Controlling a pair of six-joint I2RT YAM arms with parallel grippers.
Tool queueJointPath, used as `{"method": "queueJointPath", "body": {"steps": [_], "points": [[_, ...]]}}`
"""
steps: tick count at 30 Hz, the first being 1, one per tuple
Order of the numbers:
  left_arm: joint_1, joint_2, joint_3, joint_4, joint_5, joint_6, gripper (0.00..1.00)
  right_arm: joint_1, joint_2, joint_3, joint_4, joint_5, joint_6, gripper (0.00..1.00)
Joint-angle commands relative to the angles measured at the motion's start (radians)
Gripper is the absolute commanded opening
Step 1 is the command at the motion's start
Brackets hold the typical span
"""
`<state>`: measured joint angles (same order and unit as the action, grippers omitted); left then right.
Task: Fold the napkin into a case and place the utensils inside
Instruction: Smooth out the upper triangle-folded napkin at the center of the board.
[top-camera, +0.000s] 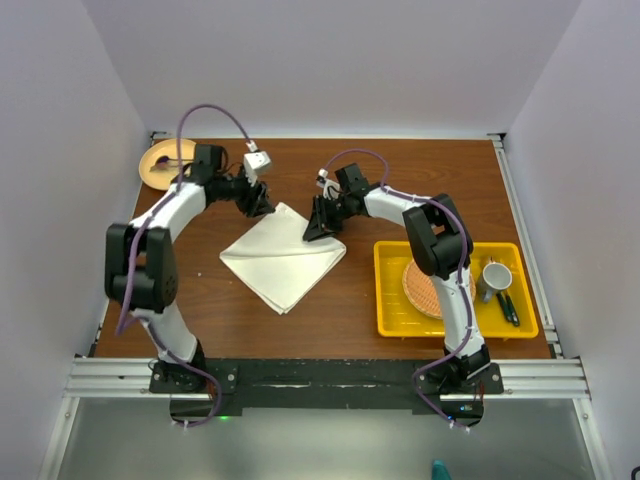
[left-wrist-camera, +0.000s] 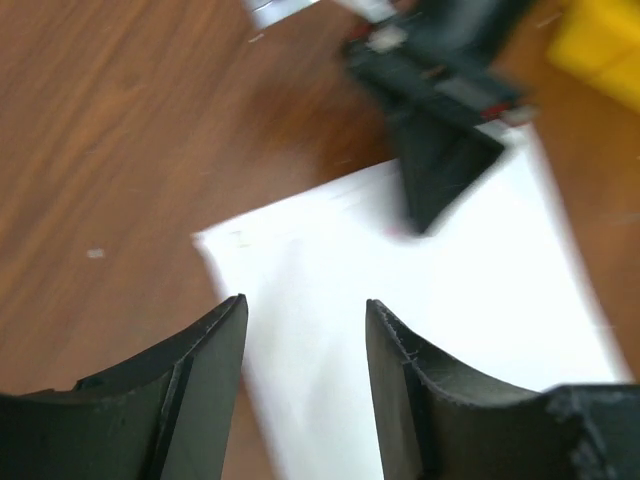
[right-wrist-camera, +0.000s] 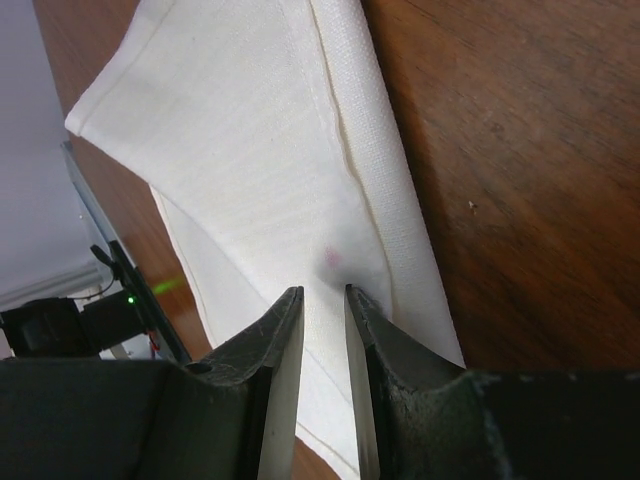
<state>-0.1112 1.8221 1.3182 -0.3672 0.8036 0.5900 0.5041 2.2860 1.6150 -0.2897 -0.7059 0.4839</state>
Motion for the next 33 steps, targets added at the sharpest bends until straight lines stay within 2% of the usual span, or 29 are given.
{"method": "queueJointPath", "body": {"steps": [1,2,4,5,10,11,19,27,33], "points": [[-0.002,-0.148,-0.228,-0.028,0.328,-0.301,0.55,-0.001,0.018,-0.038,-0.014,0.111,-0.005,0.29],[-0.002,-0.171,-0.276,0.022,0.351,-0.438,0.55,-0.001,0.013,-0.044,-0.014,0.108,-0.007,0.29],[-0.002,-0.181,-0.386,0.164,0.396,-0.559,0.56,-0.001,0.013,-0.050,-0.012,0.103,-0.008,0.29],[-0.001,-0.185,-0.414,0.213,0.398,-0.673,0.56,-0.001,0.012,-0.055,-0.014,0.100,-0.010,0.29],[-0.002,-0.158,-0.534,0.566,0.388,-0.958,0.60,-0.001,0.013,-0.069,0.007,0.092,-0.014,0.29],[-0.001,-0.138,-0.539,0.591,0.367,-1.008,0.60,-0.002,0.016,-0.067,0.007,0.094,-0.015,0.29],[0.045,-0.029,-0.611,0.812,0.313,-1.170,0.62,-0.003,0.023,-0.070,0.003,0.106,-0.039,0.29],[0.172,0.060,-0.649,0.726,0.266,-1.079,0.62,-0.003,0.029,-0.081,0.003,0.114,-0.062,0.29],[0.248,0.089,-0.683,0.749,0.335,-1.084,0.62,-0.006,0.046,-0.073,0.014,0.126,-0.088,0.29]]}}
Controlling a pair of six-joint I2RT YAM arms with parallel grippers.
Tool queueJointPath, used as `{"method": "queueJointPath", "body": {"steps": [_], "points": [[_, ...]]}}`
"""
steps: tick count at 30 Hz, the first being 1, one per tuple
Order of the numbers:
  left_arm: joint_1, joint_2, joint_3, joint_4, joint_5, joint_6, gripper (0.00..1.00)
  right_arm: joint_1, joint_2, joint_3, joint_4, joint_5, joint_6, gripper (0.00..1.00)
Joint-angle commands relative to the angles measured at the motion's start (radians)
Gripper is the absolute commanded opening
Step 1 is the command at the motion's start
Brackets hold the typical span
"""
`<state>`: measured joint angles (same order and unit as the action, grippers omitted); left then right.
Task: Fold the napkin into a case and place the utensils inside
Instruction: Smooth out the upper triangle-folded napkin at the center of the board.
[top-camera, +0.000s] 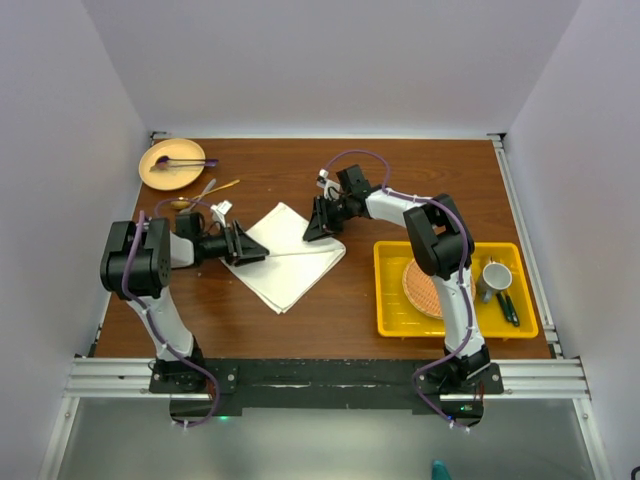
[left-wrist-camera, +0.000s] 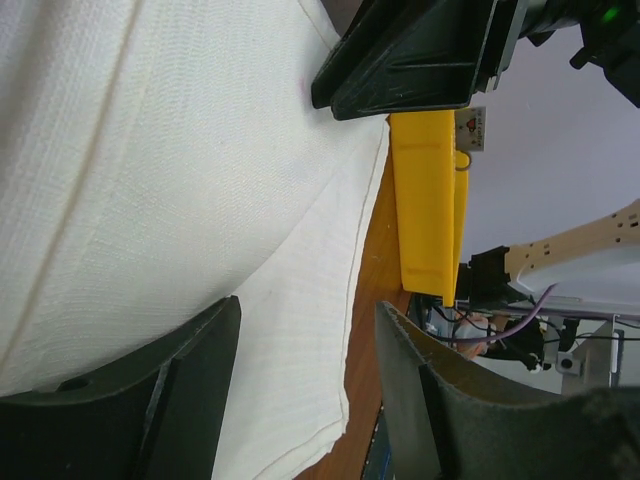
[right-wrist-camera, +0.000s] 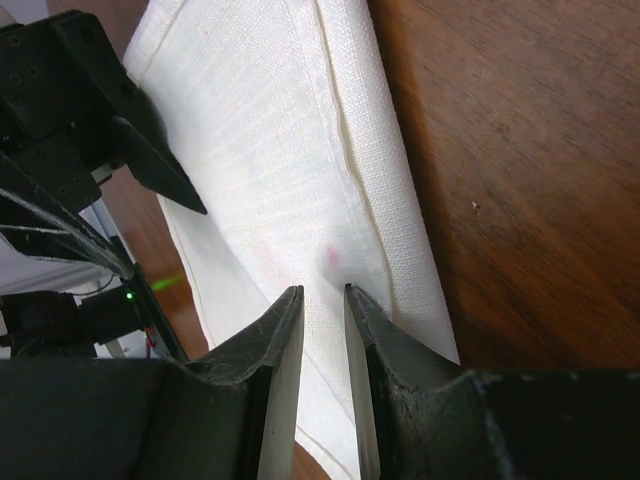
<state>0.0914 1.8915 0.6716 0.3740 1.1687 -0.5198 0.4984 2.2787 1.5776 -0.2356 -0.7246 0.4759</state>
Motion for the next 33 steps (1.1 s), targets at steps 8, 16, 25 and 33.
{"method": "queueJointPath", "body": {"steps": [8,16,25,33], "points": [[0.076,-0.163,-0.075,0.014,0.014,-0.002,0.61,0.034,0.099,0.067,-0.027,0.120,-0.112,0.29],[0.061,-0.164,-0.014,0.059,-0.061,-0.031,0.59,0.038,0.091,0.091,-0.045,0.103,-0.135,0.30],[0.062,-0.040,-0.012,-0.041,-0.182,0.056,0.55,0.037,0.024,0.124,-0.119,0.021,-0.180,0.38],[0.062,-0.029,-0.012,-0.038,-0.208,0.053,0.53,0.042,-0.094,0.032,-0.055,-0.147,-0.042,0.45]]}}
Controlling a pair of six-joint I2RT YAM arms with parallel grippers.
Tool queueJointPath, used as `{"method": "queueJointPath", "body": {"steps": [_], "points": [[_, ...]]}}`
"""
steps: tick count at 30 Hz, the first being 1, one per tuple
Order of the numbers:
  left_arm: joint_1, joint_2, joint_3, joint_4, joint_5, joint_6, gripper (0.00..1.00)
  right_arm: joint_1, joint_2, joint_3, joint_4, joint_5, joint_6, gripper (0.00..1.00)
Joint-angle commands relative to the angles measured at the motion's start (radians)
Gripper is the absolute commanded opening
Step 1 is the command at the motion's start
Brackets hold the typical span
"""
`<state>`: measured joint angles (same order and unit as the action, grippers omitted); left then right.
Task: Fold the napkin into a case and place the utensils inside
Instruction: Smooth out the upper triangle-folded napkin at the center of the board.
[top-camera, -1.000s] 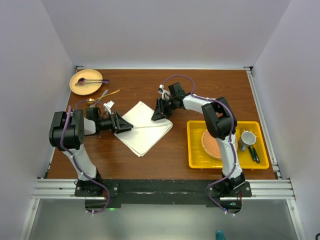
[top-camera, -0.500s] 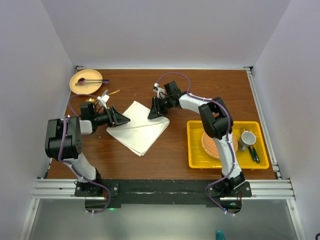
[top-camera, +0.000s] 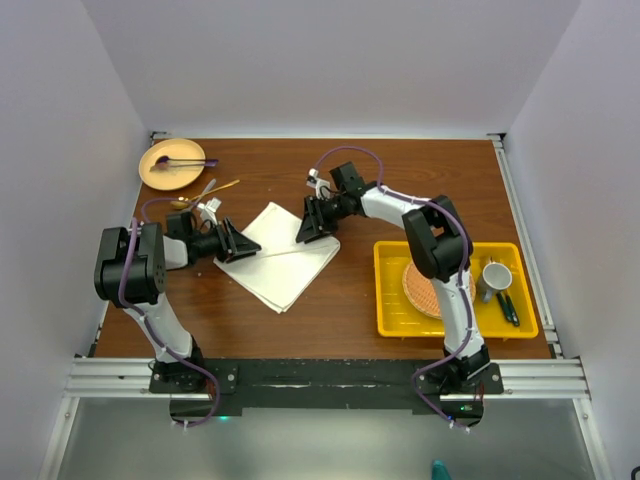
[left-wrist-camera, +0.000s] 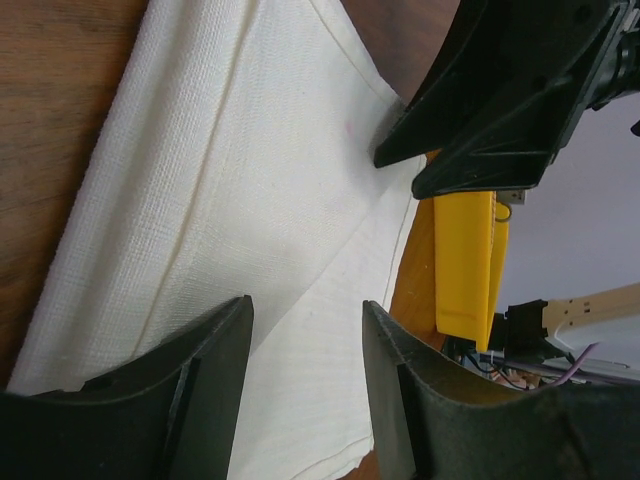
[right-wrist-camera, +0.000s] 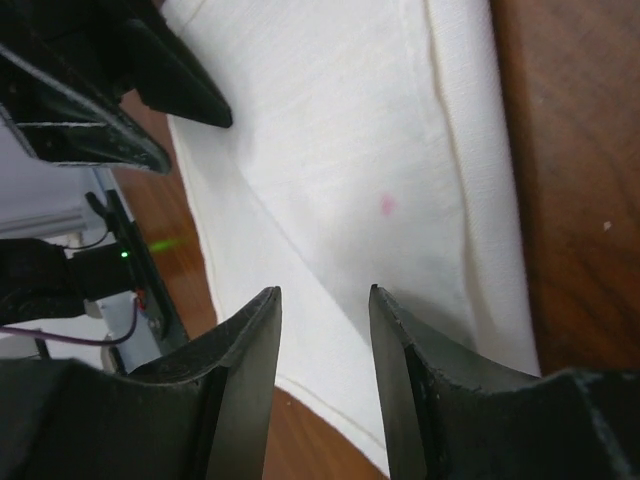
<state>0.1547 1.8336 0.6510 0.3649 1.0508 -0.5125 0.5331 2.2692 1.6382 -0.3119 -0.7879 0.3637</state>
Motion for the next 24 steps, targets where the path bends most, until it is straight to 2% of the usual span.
{"method": "queueJointPath", "body": {"steps": [1,5,10,17,22,24], "points": [[0.000,0.029,0.009,-0.029,-0.092,0.048,0.53,0.008,-0.079,-0.034,0.036,-0.105,0.111,0.45],[0.000,0.035,0.013,-0.044,-0.097,0.060,0.53,0.008,-0.042,-0.046,0.059,-0.128,0.175,0.45],[0.000,0.035,0.012,-0.069,-0.104,0.083,0.53,-0.054,0.012,-0.077,0.034,-0.108,0.187,0.44],[0.000,0.046,-0.001,-0.070,-0.115,0.086,0.53,-0.077,0.071,-0.165,-0.053,-0.106,0.162,0.43],[0.002,0.041,0.001,-0.081,-0.117,0.088,0.53,-0.093,0.112,-0.150,-0.094,-0.082,0.141,0.42],[0.002,0.032,-0.001,-0.072,-0.074,0.088,0.53,-0.093,0.099,-0.104,-0.124,-0.105,0.086,0.41]]}}
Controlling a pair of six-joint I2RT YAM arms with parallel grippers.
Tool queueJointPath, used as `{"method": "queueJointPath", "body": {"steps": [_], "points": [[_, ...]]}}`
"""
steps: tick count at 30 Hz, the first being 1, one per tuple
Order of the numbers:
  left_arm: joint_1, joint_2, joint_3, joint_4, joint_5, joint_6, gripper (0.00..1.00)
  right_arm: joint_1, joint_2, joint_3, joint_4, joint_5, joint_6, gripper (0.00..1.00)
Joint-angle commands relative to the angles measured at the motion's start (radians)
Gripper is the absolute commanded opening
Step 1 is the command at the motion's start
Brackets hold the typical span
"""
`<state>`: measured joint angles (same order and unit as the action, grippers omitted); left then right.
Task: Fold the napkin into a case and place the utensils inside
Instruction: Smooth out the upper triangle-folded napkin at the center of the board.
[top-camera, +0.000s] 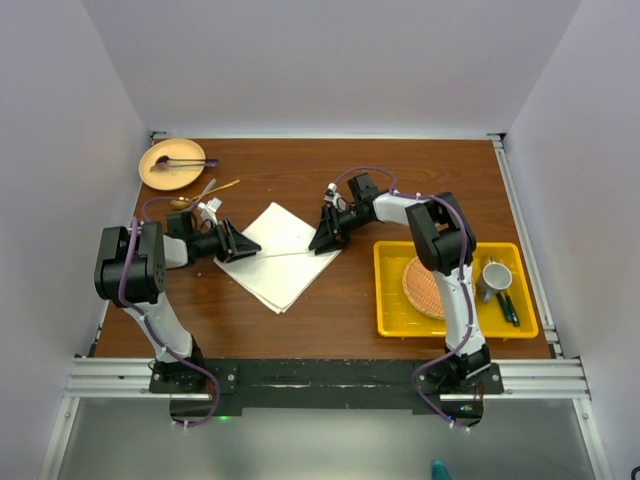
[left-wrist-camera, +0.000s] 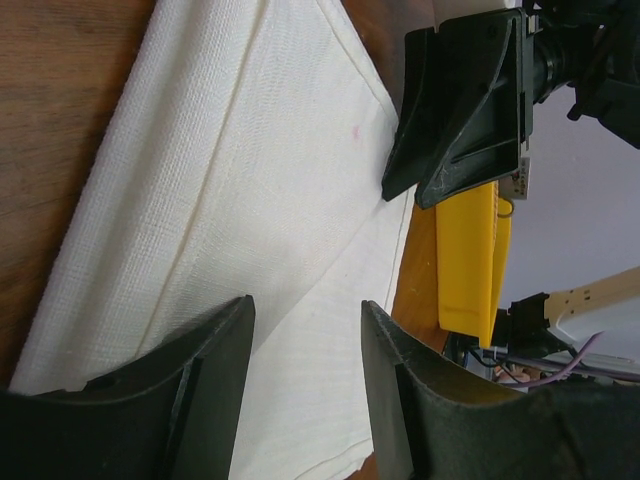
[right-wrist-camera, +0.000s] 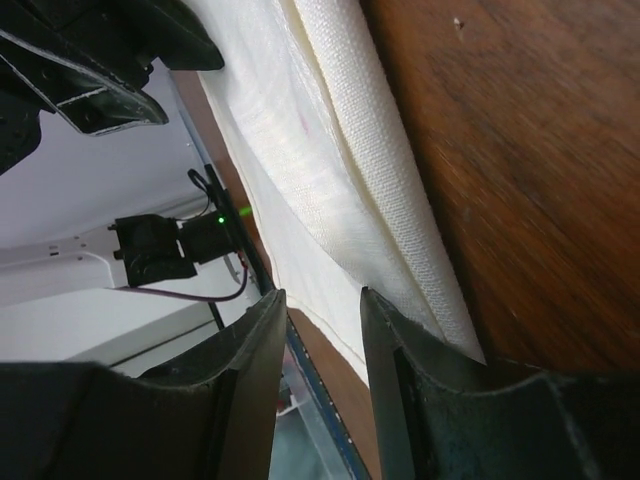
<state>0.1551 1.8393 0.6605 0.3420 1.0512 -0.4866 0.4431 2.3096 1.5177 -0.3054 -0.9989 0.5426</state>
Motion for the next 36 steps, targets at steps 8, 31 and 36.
{"method": "queueJointPath", "body": {"steps": [8,31,36], "points": [[-0.147,-0.198,0.037,-0.011,0.061,0.039,0.45,0.017,-0.143,0.023,0.070,-0.017,0.026,0.39],[-0.244,0.166,0.050,0.110,-0.181,-0.214,0.38,-0.038,0.028,-0.054,-0.063,0.296,-0.026,0.24],[-0.117,0.078,-0.002,0.086,-0.080,-0.144,0.46,-0.041,0.051,-0.034,-0.092,0.318,-0.059,0.23]]}}
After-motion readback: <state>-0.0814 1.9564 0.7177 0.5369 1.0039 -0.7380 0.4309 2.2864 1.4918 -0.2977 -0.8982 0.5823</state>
